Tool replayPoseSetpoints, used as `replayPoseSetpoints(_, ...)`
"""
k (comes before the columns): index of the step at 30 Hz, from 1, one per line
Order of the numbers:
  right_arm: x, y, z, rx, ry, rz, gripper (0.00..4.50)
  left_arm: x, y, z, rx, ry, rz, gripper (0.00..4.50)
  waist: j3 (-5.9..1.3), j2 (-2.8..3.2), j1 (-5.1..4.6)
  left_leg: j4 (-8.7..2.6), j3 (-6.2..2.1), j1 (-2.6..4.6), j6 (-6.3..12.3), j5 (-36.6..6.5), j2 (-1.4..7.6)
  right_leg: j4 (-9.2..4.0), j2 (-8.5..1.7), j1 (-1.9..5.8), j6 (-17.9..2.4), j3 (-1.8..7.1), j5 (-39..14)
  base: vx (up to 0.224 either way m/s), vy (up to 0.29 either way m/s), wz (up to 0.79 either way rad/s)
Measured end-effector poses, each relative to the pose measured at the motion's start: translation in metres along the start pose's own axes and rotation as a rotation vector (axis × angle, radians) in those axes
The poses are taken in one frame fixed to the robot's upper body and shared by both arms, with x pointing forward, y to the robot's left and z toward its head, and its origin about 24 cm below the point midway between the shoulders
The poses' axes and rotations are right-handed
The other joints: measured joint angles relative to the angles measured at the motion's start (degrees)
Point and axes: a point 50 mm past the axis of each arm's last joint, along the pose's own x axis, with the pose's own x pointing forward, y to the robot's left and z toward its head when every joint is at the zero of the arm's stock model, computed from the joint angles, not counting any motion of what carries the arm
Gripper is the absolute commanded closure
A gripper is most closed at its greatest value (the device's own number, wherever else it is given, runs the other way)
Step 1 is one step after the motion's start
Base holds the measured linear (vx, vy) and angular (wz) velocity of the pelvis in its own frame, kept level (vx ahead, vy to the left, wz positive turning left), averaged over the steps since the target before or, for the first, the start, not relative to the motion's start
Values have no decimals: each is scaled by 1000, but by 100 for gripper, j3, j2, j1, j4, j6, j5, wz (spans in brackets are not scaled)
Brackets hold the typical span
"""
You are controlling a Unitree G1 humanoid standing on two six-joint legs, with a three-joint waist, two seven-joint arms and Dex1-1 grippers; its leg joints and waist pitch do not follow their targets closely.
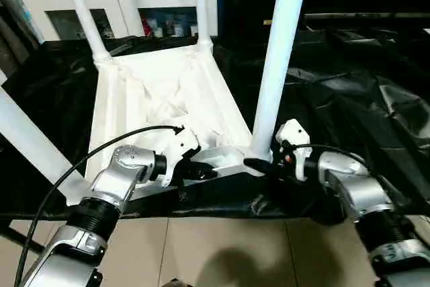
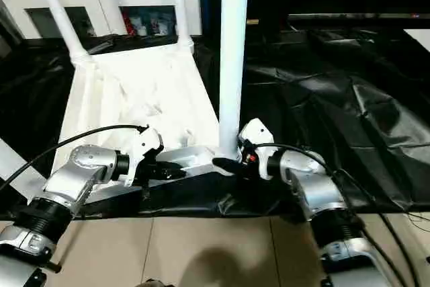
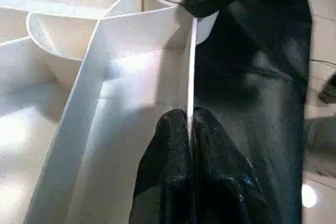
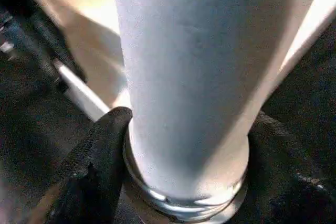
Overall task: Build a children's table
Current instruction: Rotate leg to tighten
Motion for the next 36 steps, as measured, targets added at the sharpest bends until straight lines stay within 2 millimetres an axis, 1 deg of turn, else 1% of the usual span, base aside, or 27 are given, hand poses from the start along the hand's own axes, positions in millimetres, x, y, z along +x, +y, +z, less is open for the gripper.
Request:
replayPoseSetpoints(1, 3, 0, -1, 17, -6, -38, 175, 3, 2, 1, -3, -2, 28, 450, -2, -1, -5, 0, -1, 7, -1, -1, 0, 0, 0, 6, -1, 0, 1, 0, 0, 0)
replayPoseSetpoints(2, 6, -1, -3, 45, -13, -109, 175, 11, 4, 5, -3, -2, 66, 450, -6, -3, -8, 0, -1, 19, -3, -1, -1, 5, 0, 14, -1, 1, 1, 0, 0, 0)
replayPoseSetpoints(4, 10, -6, -3, 79, -13, -222, 175, 22, 7, 10, -4, 2, 120, 450, -8, -1, -1, -4, 0, 23, -4, -1, -4, 1, -1, 20, -4, 4, 4, 0, 0, 0)
replayPoseSetpoints(10, 38, -12, 1, 185, 30, -585, 176, 59, 7, 23, -63, 6, 271, 450, -15, 26, -26, -27, -5, 112, -6, -3, -20, -27, -5, 112, 30, 9, -15, 0, 0, 0)
replayPoseSetpoints(14, 39, -12, 1, 183, 22, -608, 176, 62, 6, 24, -41, 1, 277, 450, -16, 43, -50, -40, -17, 113, -6, -3, -48, -47, -15, 129, 33, 15, -17, 0, 0, 0)
replayPoseSetpoints(15, 38, -12, 1, 182, 17, -609, 120, 63, 6, 24, -31, 1, 277, 450, -16, 43, -52, -44, -19, 108, -5, -2, -53, -47, -17, 127, 33, 17, -17, 0, 0, 0)
replayPoseSetpoints(16, 37, -12, 0, 183, 8, -604, 106, 62, 6, 24, -22, 2, 273, 450, -16, 43, -53, -45, -19, 104, -5, -2, -54, -47, -18, 126, 33, 18, -16, 0, 0, 0)
replayPoseSetpoints(17, 36, -11, 0, 187, -4, -587, 106, 60, 7, 24, -15, 5, 271, 450, -16, 43, -57, -46, -20, 104, -5, -2, -54, -47, -17, 126, 32, 17, -16, 0, 0, 0)
replayPoseSetpoints(18, 36, -10, 0, 190, -22, -554, 106, 57, 9, 23, -5, 6, 276, 450, -16, 42, -82, -47, -22, 103, -5, -2, -54, -47, -17, 123, 35, 17, -14, 0, 0, 0)
replayPoseSetpoints(19, 36, -7, 1, 190, -42, -502, 97, 51, 13, 20, 4, 10, 291, 450, -13, 39, -139, -48, -28, 95, -5, -2, -52, -47, -15, 115, 38, 13, -8, 0, 0, 0)
replayPoseSetpoints(21, 36, -3, 3, 192, -63, -423, 63, 42, 18, 18, 8, 15, 308, 450, -6, 27, -223, -48, -46, 87, -5, -2, -50, -46, -12, 97, 37, 4, 4, 0, 0, 0)
replayPoseSetpoints(22, 36, -1, 3, 180, -65, -371, 56, 38, 20, 17, 12, 18, 310, 450, -7, 28, -273, -48, -58, 83, -6, -2, -51, -47, -12, 90, 15, -3, 20, 0, 0, 0)
replayPoseSetpoints(23, 32, -2, 3, 167, -66, -335, 46, 35, 22, 16, 20, 21, 302, 450, -7, 28, -290, -48, -58, 80, -6, -2, -50, -43, -11, 82, 7, -4, 25, 0, 0, 0)
replayPoseSetpoints(25, 23, -4, 4, 131, -56, -246, 19, 27, 22, 15, 32, 11, 250, 450, -7, 28, -282, -54, -57, 58, -5, -1, -49, -39, -9, 52, 11, -4, 22, 0, 0, 0)
replayPoseSetpoints(27, 11, -9, 7, 94, -39, -171, 9, 19, 20, 11, 36, 3, 196, 450, -9, 30, -264, -50, -57, 21, 18, 13, -42, -33, -1, 14, 8, -6, 15, 0, 0, 0)
replayPoseSetpoints(28, 4, -11, 8, 72, -28, -125, 4, 13, 19, 9, 43, 0, 154, 450, -11, 32, -232, -38, -56, 2, 25, 16, -35, -22, 1, -4, 2, -9, 4, 0, 0, 0)
replayPoseSetpoints(30, -3, -12, 10, 43, -16, -61, 4, 5, 15, 5, 51, -5, 85, 450, -11, 32, -145, -36, -51, -7, 30, 13, -29, -17, 1, -15, -10, -14, -8, 0, 0, 0)
replayPoseSetpoints(31, -6, -13, 12, 32, -13, -42, 4, 4, 13, 5, 61, -2, 46, 450, -11, 31, -97, -35, -49, -8, 31, 12, -27, -18, 2, -15, -12, -15, -9, 0, 0, 0)
replayPoseSetpoints(34, -5, -9, 15, 11, -15, 21, 4, 2, 7, 4, 72, 4, -22, 450, -10, 30, 41, -21, -25, -11, 29, 12, -16, -18, -2, -12, -14, -12, -10, 0, 0, 0)
replayPoseSetpoints(36, -8, -10, 16, 0, -6, 47, 4, -1, 4, 2, 78, 11, -53, 450, -10, 30, 76, -16, -6, -11, 8, -2, -17, -18, -11, -8, -16, -3, -9, 0, 0, 0)
